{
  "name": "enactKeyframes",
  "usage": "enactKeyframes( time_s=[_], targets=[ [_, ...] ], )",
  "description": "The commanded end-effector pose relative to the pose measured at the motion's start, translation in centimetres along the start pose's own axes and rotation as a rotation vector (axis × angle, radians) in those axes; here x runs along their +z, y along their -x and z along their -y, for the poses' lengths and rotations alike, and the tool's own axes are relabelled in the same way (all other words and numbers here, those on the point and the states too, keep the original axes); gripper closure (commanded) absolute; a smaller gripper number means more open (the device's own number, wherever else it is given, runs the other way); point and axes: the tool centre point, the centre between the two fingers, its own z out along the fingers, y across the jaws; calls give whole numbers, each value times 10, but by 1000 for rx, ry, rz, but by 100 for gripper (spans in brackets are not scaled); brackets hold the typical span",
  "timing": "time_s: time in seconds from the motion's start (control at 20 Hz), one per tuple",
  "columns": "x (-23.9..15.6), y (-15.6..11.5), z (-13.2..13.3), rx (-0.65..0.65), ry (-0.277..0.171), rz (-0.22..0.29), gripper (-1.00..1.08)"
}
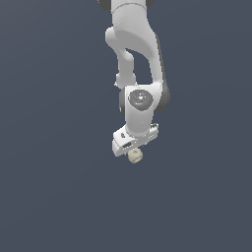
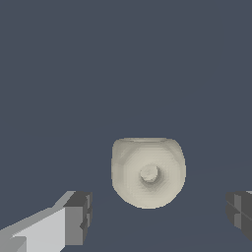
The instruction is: Pick up the object and move it to a goal position.
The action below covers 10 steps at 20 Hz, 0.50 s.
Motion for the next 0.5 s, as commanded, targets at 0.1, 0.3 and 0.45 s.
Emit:
enactKeyframes(
  time_s=[0.1, 0.3, 0.45],
  targets=[
    [2, -1, 1, -9, 0, 0, -92],
    [8, -1, 1, -10, 0, 0, -92],
    [21, 0, 1, -11, 0, -1, -92]
  ],
)
